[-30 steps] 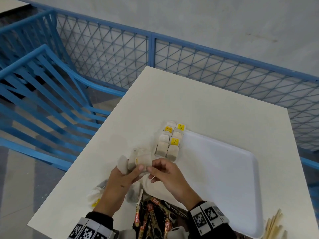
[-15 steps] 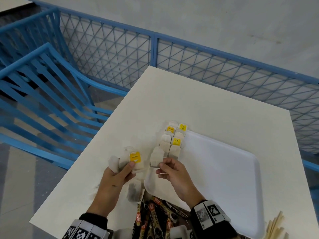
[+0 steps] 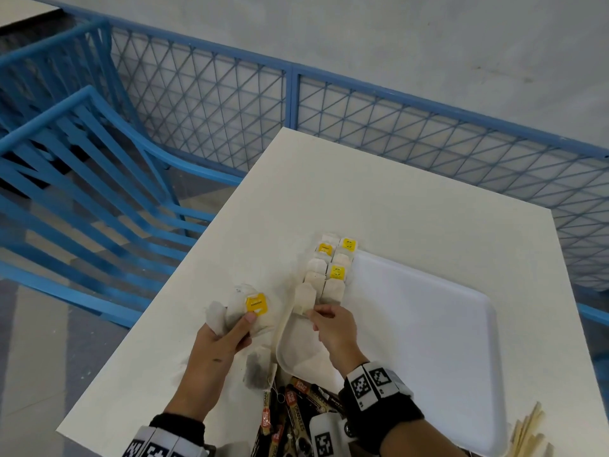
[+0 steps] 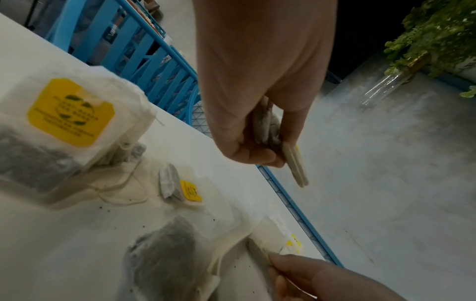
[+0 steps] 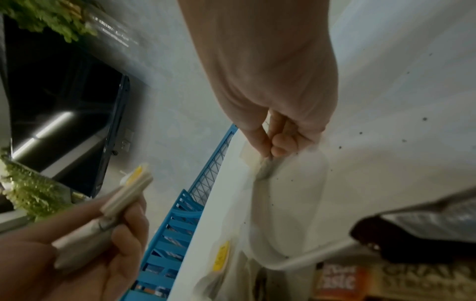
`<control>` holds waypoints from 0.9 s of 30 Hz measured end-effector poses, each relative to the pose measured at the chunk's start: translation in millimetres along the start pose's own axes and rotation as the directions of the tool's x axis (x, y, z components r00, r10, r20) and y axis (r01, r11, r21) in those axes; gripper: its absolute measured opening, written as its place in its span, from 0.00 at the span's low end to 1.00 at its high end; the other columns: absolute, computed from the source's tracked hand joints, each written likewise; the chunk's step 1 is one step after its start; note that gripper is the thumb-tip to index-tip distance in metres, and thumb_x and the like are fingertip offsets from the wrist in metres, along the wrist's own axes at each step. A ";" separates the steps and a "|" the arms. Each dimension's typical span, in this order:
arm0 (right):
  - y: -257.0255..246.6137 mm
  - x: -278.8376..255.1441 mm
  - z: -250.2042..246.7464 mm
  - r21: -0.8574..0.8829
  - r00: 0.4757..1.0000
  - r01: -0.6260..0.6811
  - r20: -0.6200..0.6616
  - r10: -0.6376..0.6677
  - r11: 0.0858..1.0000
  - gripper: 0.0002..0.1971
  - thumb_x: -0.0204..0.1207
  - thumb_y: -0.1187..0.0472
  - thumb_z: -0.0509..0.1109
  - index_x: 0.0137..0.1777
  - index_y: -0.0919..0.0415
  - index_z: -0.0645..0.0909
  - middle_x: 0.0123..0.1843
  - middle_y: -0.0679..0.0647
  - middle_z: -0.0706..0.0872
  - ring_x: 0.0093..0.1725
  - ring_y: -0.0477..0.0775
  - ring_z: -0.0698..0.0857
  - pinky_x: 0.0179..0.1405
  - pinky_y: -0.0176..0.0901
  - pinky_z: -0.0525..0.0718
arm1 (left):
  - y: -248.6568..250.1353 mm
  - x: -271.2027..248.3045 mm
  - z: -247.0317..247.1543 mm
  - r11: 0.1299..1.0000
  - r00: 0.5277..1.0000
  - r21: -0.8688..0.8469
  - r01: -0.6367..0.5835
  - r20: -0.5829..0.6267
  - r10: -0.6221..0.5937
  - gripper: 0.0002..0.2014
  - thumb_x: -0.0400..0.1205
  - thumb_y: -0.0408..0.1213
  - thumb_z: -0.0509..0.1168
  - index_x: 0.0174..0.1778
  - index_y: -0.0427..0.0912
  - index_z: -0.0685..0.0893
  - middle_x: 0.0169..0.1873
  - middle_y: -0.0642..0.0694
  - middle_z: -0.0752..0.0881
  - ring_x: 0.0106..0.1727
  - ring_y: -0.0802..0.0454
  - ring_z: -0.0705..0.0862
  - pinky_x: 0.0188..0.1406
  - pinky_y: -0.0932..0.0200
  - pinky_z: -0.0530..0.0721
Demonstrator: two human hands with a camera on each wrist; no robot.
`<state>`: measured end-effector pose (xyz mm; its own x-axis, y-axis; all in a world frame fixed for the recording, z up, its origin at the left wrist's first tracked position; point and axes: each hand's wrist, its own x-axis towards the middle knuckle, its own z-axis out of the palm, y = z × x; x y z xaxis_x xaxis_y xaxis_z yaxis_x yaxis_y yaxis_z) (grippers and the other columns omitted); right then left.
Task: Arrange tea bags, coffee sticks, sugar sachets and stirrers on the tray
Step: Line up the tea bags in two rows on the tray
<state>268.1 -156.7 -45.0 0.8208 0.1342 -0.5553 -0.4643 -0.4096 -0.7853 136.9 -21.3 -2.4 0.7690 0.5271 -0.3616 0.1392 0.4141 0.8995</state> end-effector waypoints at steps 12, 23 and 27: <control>4.6 0.4 -5.5 -0.042 0.996 0.067 -0.058 -0.069 0.997 0.08 0.70 0.60 0.75 0.36 0.55 0.77 0.35 0.51 0.82 0.39 0.51 0.80 0.39 0.40 0.77 | -2.5 -0.1 9.2 0.997 1.000 0.080 0.015 0.023 -0.017 0.11 0.80 0.34 0.65 0.56 0.39 0.87 0.47 0.43 0.91 0.47 0.54 0.86 0.48 0.58 0.81; -21.7 -57.7 -17.8 0.143 0.849 0.203 0.467 -0.247 0.969 0.05 0.78 0.58 0.69 0.49 0.57 0.85 0.34 0.48 0.85 0.29 0.43 0.78 0.31 0.33 0.77 | -3.7 1.1 19.3 0.992 0.998 0.119 0.040 0.048 -0.046 0.11 0.77 0.37 0.72 0.50 0.34 0.88 0.42 0.41 0.90 0.45 0.48 0.86 0.50 0.57 0.85; -19.0 -53.1 -20.4 0.157 0.860 0.178 0.455 -0.231 0.971 0.07 0.75 0.67 0.72 0.51 0.68 0.84 0.36 0.55 0.85 0.32 0.45 0.82 0.36 0.35 0.81 | -2.9 -2.0 23.9 0.990 0.993 0.126 0.058 0.099 -0.071 0.09 0.79 0.31 0.66 0.52 0.32 0.87 0.45 0.39 0.91 0.48 0.50 0.90 0.49 0.63 0.87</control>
<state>240.2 -174.5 5.0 0.6616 0.6209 -0.4205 -0.3568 -0.2326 -0.9047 149.8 -41.3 1.5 0.8151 0.4205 -0.3985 0.2610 0.3475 0.9006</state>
